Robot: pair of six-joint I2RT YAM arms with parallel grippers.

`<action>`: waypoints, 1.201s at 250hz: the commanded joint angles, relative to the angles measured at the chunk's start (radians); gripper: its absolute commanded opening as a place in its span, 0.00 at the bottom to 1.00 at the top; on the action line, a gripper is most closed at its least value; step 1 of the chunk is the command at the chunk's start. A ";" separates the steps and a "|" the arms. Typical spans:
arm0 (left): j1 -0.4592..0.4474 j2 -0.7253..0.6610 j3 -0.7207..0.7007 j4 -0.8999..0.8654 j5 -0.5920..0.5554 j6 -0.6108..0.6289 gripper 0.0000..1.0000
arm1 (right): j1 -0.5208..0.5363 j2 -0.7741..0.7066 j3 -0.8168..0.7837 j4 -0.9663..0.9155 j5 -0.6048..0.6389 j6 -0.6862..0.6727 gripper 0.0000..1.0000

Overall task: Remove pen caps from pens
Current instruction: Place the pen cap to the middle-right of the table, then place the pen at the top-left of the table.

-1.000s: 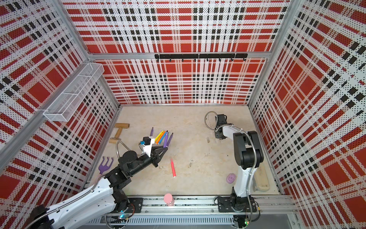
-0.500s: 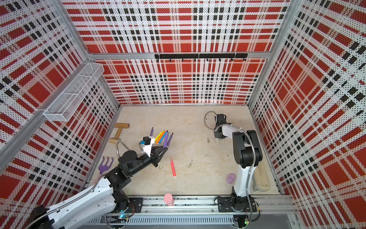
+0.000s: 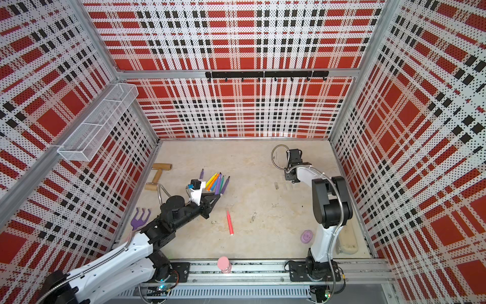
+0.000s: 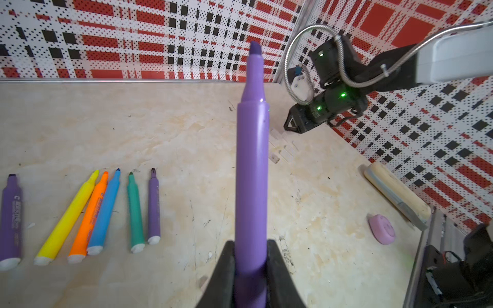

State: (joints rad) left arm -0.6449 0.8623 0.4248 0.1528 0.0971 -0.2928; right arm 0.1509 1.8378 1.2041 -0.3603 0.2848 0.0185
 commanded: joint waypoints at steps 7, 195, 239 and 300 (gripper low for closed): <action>0.036 0.103 0.138 -0.104 -0.014 0.038 0.00 | 0.002 -0.099 -0.023 0.039 -0.010 0.005 0.34; 0.310 0.785 0.708 -0.441 -0.251 0.267 0.06 | 0.159 -0.366 -0.093 0.057 -0.126 0.018 0.45; 0.359 1.009 0.886 -0.550 -0.299 0.356 0.09 | 0.164 -0.379 -0.095 0.060 -0.130 0.019 0.46; 0.389 1.134 0.985 -0.565 -0.277 0.377 0.10 | 0.168 -0.385 -0.097 0.062 -0.144 0.022 0.46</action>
State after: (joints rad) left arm -0.2684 1.9888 1.3674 -0.3759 -0.1894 0.0532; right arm 0.3141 1.4689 1.1122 -0.3328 0.1570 0.0341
